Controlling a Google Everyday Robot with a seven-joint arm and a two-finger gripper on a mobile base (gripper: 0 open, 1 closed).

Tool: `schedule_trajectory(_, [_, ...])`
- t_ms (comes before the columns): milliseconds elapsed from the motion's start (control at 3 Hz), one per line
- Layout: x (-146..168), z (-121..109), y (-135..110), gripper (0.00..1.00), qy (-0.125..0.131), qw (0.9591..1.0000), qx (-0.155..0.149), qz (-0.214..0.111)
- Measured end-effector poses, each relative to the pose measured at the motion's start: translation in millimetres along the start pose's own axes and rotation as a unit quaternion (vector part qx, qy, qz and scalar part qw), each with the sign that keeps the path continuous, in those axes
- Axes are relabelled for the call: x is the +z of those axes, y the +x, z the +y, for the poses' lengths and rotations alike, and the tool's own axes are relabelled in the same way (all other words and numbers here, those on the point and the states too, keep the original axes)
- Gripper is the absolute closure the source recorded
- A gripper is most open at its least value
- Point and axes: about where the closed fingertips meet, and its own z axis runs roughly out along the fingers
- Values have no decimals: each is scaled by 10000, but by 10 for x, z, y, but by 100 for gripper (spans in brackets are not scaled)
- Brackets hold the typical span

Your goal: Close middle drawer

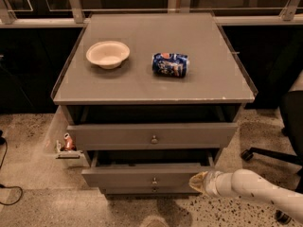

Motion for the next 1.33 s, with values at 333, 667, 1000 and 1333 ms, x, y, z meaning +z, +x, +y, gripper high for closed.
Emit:
schedule_trajectory(333, [0,0,0,35,0,10000,0,0])
schedule_trajectory(667, [0,0,0,11,0,10000,0,0])
schedule_trajectory(1000, [1,1,0,0,-1,10000,0,0])
schedule_trajectory(1333, [1,1,-1,0,-1,10000,0,-1])
